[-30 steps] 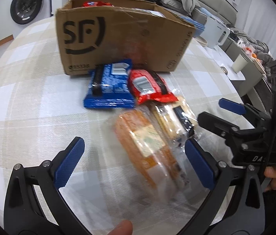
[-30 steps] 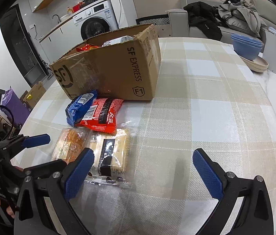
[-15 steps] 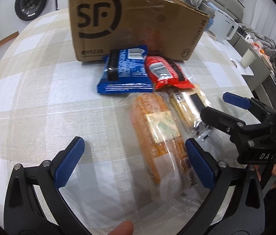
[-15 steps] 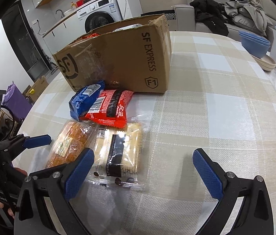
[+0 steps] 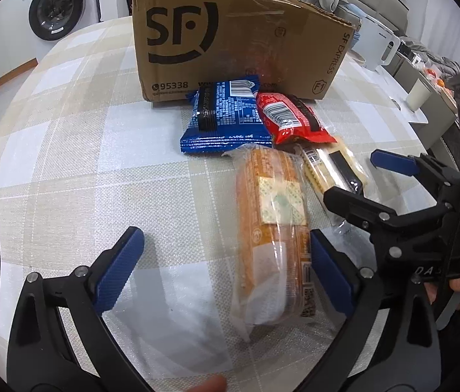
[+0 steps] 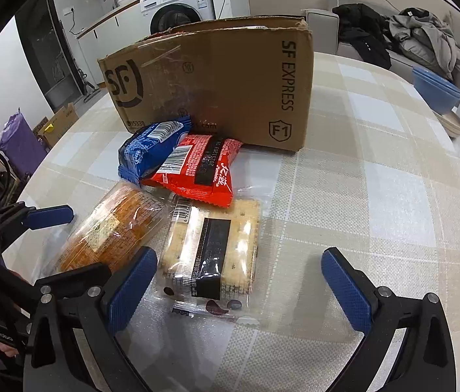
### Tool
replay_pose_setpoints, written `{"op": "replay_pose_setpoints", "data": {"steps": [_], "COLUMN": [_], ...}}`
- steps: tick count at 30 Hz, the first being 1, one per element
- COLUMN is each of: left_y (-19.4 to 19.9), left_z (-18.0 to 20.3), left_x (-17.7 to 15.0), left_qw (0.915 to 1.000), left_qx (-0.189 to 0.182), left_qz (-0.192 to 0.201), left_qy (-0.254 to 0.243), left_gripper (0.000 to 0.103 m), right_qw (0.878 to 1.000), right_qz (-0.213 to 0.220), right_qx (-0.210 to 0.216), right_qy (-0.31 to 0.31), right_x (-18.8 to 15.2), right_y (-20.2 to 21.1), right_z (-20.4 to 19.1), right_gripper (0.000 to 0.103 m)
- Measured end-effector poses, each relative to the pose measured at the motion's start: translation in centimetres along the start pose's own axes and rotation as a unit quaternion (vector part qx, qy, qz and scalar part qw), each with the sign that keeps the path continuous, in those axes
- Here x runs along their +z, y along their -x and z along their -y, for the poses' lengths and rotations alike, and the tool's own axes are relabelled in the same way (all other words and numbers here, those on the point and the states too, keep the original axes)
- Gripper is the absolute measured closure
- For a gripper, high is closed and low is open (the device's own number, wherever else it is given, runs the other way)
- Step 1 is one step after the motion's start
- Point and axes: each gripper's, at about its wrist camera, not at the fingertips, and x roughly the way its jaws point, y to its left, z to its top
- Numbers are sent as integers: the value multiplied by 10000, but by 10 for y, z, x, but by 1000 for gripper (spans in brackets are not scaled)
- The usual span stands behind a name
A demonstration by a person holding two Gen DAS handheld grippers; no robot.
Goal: Organize snacks
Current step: 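Grasp the orange bread pack with the left gripper while the right grasps the cracker pack, then lift the bread and cracker packs and carry them over the box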
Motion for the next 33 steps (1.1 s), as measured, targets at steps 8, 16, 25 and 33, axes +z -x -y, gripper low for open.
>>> {"op": "replay_pose_setpoints", "data": {"steps": [8, 16, 25, 33], "left_y": [4, 3, 7, 12], "left_z": [-3, 4, 14, 20], "left_x": [-4, -3, -8, -10], "left_qw": [10000, 9997, 9979, 9971], "left_qx": [2, 95, 179, -12], "left_qz": [25, -2, 117, 259], "left_qy": [-83, -229, -607, -713], "left_gripper": [8, 8, 35, 66], "right_qw": [9999, 9994, 9987, 9986], "right_qz": [-62, -51, -18, 94], "right_qx": [-131, -326, -385, -293], "right_qy": [83, -51, 339, 434], "right_x": [2, 0, 3, -2], "right_y": [-4, -3, -9, 0], "right_z": [-1, 15, -4, -10], "right_gripper": [0, 0, 15, 41]}}
